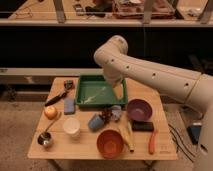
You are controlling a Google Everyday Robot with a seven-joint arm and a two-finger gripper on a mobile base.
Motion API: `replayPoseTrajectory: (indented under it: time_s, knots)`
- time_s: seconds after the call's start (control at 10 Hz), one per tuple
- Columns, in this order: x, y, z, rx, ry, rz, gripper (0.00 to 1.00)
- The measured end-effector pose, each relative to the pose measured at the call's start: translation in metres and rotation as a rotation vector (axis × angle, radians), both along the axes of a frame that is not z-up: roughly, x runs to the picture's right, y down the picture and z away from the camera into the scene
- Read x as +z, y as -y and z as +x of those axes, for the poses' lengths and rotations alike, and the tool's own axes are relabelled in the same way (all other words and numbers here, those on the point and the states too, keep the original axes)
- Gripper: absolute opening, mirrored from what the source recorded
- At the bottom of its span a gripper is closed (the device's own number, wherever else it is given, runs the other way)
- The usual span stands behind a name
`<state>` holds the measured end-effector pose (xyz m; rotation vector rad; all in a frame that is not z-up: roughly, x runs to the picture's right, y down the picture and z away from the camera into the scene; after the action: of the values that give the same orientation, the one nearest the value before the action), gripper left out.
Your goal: Place banana in purple bowl
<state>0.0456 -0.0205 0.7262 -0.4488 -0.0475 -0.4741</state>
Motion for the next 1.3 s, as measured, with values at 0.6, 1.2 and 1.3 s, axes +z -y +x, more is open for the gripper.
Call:
replayPoseTrajectory:
  time_s: [0.6,1.2,1.3]
  knots:
    - [0.0,0.0,0.0,0.0,0.0,0.0,0.8]
    - [0.001,0.0009,0.0002,0.003,0.001,-0.001,0.8]
    - [0.0016,0.0005,0.0014,0.008,-0.002,-0.013,0.8]
